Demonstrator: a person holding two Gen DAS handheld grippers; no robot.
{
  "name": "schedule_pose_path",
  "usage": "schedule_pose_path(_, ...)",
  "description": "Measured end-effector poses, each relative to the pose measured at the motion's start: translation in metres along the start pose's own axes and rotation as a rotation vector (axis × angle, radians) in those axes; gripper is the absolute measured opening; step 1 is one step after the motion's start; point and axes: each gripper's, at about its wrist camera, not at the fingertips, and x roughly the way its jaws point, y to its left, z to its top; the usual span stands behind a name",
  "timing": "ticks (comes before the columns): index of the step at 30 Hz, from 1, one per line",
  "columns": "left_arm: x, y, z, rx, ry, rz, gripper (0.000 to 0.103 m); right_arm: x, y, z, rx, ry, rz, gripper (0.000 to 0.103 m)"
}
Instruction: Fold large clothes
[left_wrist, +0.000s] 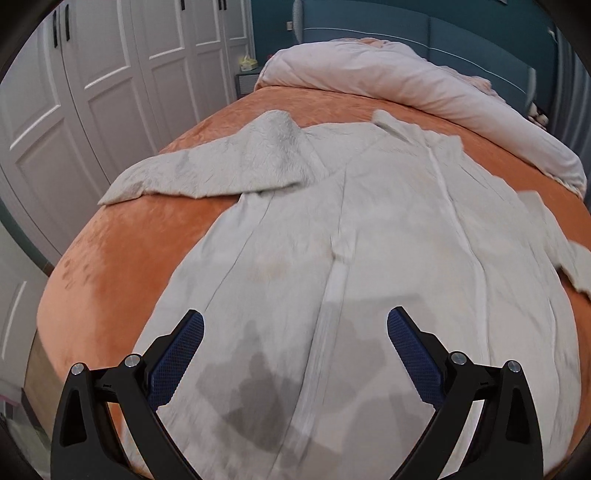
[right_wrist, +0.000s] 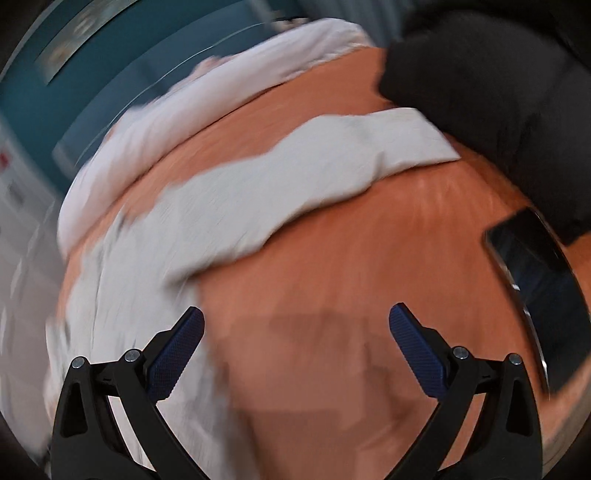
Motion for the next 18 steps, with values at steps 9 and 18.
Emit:
schedule_pose_path(9,0.067,-0.032,0.037,0.025,0.028,0.036,0.097,0.092,-0.048,0.081,0.229,-0.024,-0.014,0.098)
schedule_pose_path(18,0.101,-0.028,0.046,-0.046,0.058,-0.035,0.098,0.095,0.014,0.138,0.204,-0.166,0.197,0.027)
